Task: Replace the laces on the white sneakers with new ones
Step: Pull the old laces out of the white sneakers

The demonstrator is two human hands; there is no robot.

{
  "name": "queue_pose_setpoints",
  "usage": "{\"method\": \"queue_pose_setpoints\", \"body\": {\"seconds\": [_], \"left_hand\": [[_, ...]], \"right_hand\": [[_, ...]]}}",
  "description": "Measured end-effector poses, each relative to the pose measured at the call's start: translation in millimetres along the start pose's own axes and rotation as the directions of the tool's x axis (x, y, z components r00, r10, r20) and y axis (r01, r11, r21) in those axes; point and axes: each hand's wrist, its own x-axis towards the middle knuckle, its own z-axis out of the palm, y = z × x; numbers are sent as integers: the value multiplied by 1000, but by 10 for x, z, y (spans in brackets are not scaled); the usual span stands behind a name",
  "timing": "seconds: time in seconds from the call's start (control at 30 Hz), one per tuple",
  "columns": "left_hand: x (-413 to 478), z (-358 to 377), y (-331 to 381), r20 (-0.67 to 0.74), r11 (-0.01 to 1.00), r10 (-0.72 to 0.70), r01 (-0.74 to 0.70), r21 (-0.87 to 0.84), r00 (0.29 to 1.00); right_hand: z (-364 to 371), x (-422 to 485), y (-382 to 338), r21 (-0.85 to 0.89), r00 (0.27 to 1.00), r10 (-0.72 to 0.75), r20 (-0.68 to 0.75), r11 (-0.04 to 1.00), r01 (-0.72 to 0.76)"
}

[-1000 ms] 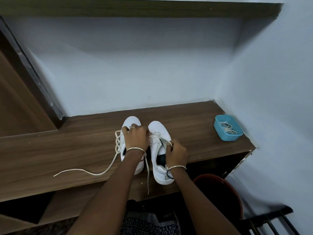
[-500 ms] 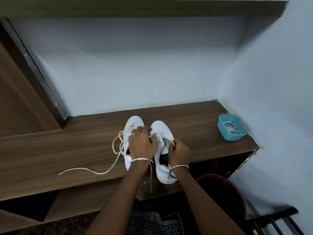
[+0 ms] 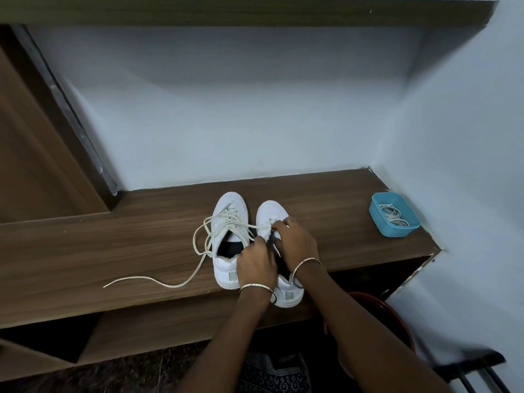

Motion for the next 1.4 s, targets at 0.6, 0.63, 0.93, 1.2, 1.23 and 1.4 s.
{"method": "queue_pose_setpoints", "body": {"seconds": [0.6, 0.63, 0.93, 1.2, 1.23, 1.4], "left_hand": [[-131, 11, -13, -22, 998, -63, 62, -25, 998], [-134, 14, -13, -23, 998, -63, 62, -24, 998], [-135, -16, -5, 18, 997, -59, 58, 57, 998], [-129, -6, 7, 7, 997, -69, 69, 39, 998], [-133, -4, 7, 3, 997, -69, 69, 34, 998], [-145, -8, -6, 3, 998, -69, 68, 15, 998]], "right_hand": [[-13, 250, 310, 694, 748, 652, 121, 483, -533], [-67, 222, 263, 663, 799, 599, 61, 573, -481], [-8, 128, 5, -88, 997, -68, -45, 994, 63], [-139, 119, 185, 432, 902, 356, -243, 872, -228], [-175, 151, 256, 520, 854, 473, -216, 796, -309], [-219, 180, 634, 606, 618, 785, 28, 479, -635]]}}
